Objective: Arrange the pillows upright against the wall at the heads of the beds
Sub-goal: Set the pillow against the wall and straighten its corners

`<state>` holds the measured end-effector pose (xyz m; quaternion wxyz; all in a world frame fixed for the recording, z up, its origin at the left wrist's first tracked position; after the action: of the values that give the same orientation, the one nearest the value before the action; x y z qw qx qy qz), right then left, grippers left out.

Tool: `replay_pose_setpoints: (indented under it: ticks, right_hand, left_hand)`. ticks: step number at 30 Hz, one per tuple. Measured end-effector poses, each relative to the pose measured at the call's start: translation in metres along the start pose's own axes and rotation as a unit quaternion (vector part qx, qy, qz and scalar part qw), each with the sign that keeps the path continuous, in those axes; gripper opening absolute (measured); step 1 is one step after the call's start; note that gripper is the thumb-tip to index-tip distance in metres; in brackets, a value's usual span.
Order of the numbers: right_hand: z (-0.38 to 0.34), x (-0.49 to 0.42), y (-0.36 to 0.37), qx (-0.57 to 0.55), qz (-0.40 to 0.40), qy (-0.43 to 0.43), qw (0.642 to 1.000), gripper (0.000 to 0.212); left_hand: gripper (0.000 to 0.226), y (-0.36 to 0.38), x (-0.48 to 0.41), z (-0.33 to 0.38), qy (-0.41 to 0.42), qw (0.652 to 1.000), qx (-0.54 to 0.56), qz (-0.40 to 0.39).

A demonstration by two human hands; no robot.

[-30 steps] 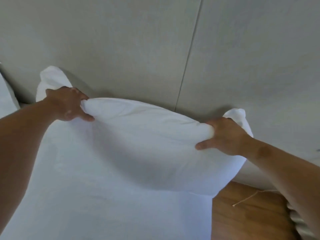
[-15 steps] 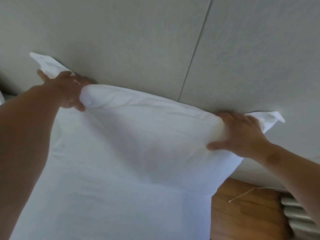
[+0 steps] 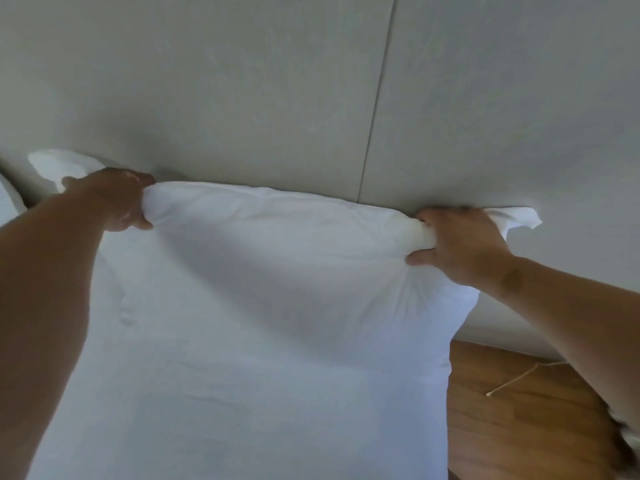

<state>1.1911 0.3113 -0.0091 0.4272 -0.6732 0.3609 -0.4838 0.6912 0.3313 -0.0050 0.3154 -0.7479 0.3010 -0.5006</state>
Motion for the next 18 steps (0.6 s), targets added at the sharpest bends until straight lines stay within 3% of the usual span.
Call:
replay_pose_setpoints:
  ticks: [4,9,12,15,18]
  right_hand:
    - [0.01,-0.002,0.015,-0.017,0.007,0.016,1.0,0.054]
    - [0.017,0.0,0.022,-0.038,-0.006,0.031,0.999,0.057]
    - [0.015,0.001,0.022,-0.02,-0.018,0.029,0.999,0.061]
    - [0.013,0.007,0.018,-0.014,-0.031,0.03,0.999,0.066]
    - [0.003,0.019,0.01,-0.023,-0.016,-0.012,1.0,0.072]
  left_hand:
    - [0.088,0.013,-0.008,0.015,-0.038,0.997,0.022,0.063]
    - [0.063,-0.005,-0.01,0.015,-0.043,0.984,0.05,0.167]
    - [0.06,-0.003,-0.007,0.017,-0.033,0.973,0.076,0.216]
    - [0.063,0.0,0.007,0.016,0.004,0.968,0.096,0.234]
    - [0.076,0.011,0.011,0.0,0.041,0.967,0.155,0.198]
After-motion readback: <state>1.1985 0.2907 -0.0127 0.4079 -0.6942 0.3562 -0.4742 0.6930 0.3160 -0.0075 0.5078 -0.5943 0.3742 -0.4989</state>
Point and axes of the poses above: each hand's wrist, its own x-axis away from the middle knuckle, its own y-axis out of the palm, z = x × y, the point moved 10 cm from there along -x, towards the middle knuckle, and after that the axes turned 15 degrees about -z, right-handed, at the moved point
